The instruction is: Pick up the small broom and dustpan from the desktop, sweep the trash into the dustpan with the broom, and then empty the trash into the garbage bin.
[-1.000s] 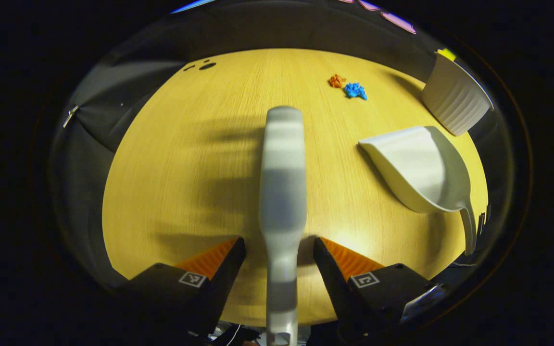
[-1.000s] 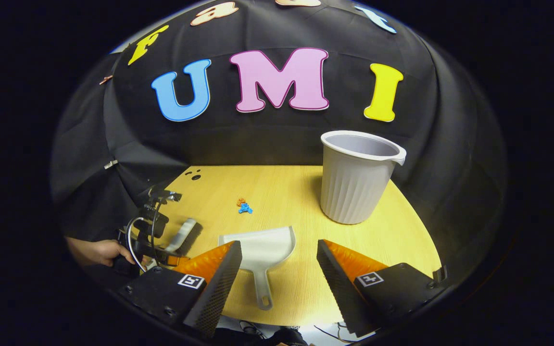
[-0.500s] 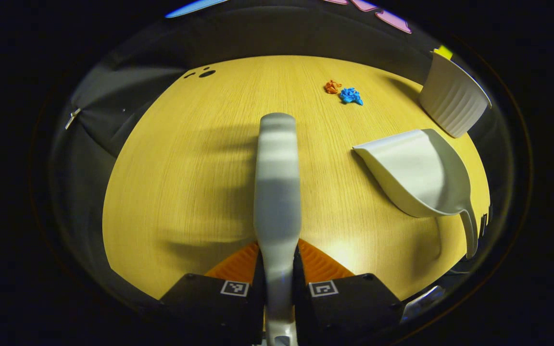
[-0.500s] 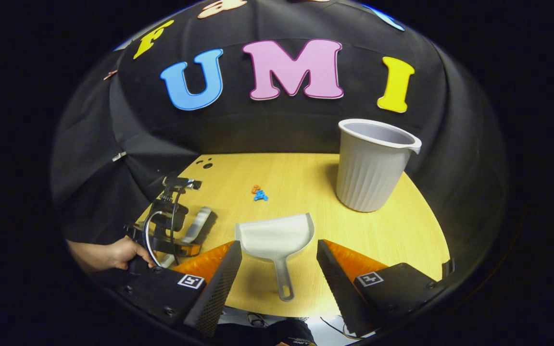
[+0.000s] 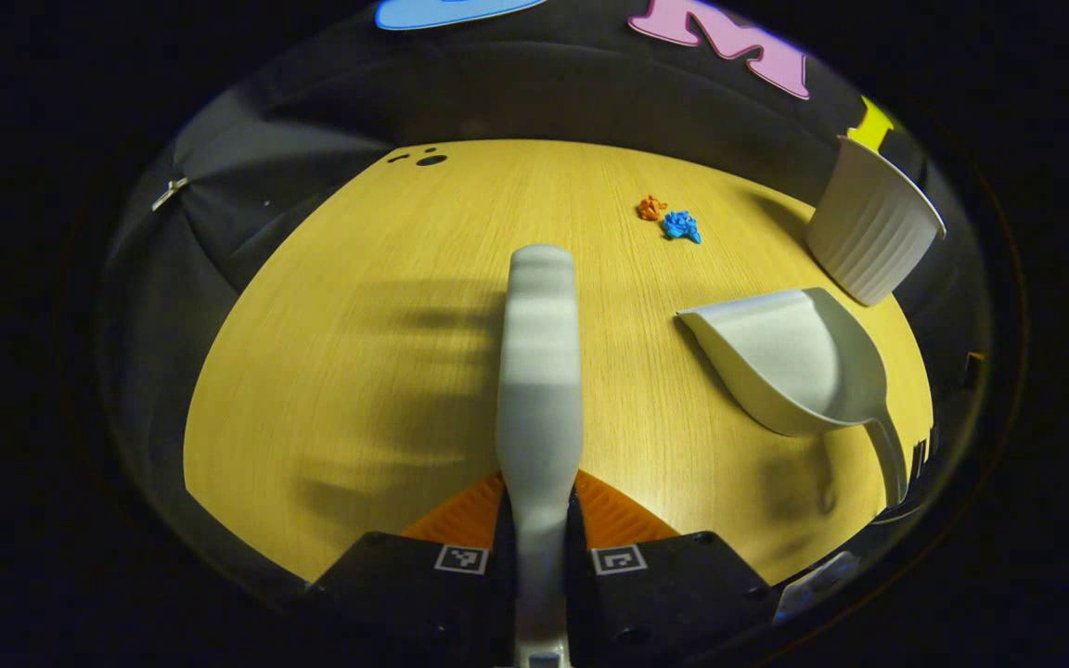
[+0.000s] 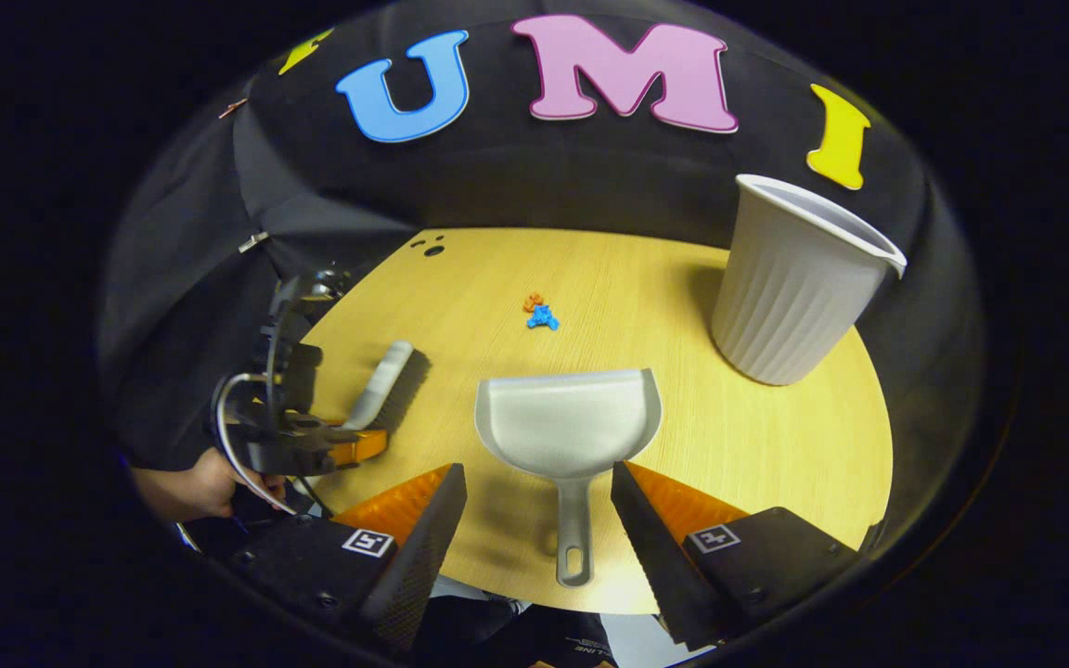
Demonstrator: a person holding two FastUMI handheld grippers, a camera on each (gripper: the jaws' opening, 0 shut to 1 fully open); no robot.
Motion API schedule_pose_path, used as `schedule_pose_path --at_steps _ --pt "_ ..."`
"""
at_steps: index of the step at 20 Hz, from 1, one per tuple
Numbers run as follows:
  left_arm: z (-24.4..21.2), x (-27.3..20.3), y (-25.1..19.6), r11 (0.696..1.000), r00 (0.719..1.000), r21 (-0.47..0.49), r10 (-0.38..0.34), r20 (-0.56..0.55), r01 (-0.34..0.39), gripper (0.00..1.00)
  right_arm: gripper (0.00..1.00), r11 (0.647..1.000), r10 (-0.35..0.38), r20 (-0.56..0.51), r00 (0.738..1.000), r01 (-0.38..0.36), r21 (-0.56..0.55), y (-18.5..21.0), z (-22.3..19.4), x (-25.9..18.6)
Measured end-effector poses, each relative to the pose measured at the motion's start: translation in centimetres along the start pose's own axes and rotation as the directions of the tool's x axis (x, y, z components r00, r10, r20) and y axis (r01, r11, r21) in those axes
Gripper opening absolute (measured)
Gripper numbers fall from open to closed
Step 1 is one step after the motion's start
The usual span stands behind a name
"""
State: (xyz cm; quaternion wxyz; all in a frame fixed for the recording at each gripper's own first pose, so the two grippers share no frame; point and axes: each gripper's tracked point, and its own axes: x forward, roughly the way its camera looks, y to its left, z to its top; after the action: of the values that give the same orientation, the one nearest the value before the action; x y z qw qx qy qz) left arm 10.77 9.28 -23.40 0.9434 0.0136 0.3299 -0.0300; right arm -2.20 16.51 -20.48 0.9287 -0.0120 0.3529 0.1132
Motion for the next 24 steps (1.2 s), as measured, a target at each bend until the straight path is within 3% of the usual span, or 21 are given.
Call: schedule_pose_path --at_steps 4,5,9,11,12,15,19,21,24 --pt "-0.3 -3.3 0.3 0.997 1.000 -0.076 0.015 0.025 -0.013 0.22 0.99 1.000 0.013 -0.111 0.994 -0.010 0.029 -1.2 -2.4 2.8" --pt "-0.4 -4.3 0.4 0.996 0.999 -0.089 0.020 0.031 -0.017 0.26 0.99 0.999 0.014 -0.143 0.990 -0.009 0.037 -1.6 -3.1 3.8" --pt "-1.4 -6.8 0.5 0.993 0.998 -0.106 0.053 0.021 -0.051 0.22 1.00 0.999 0.013 -0.234 0.972 -0.002 0.046 -2.6 -5.4 6.2" --pt "-1.6 -7.4 0.4 0.992 0.998 -0.113 0.064 0.019 -0.062 0.26 1.00 0.999 0.012 -0.270 0.963 -0.003 0.035 -2.8 -6.1 7.2" --pt "-1.9 -7.6 0.4 0.991 0.997 -0.119 0.071 0.015 -0.069 0.22 1.00 1.000 0.005 -0.293 0.956 0.001 0.020 -3.0 -6.6 7.7" --pt "-2.2 -7.9 -0.4 0.987 0.997 -0.147 0.074 0.004 -0.073 0.26 0.99 1.000 -0.004 -0.338 0.941 -0.001 -0.014 -2.9 -7.6 9.2" --pt "-2.6 -7.8 -1.0 0.979 0.997 -0.192 0.075 -0.010 -0.076 0.22 0.99 1.000 -0.007 -0.370 0.929 0.001 -0.016 -2.9 -8.1 10.3" --pt "-2.9 -7.8 -1.1 0.974 0.996 -0.208 0.083 -0.023 -0.086 0.26 0.94 0.999 -0.015 -0.383 0.924 0.000 -0.041 -3.0 -8.7 10.8" --pt "-2.9 -7.6 -1.3 0.967 0.995 -0.235 0.094 -0.029 -0.098 0.22 0.82 0.998 -0.026 -0.381 0.924 0.002 -0.063 -3.0 -9.1 10.9"
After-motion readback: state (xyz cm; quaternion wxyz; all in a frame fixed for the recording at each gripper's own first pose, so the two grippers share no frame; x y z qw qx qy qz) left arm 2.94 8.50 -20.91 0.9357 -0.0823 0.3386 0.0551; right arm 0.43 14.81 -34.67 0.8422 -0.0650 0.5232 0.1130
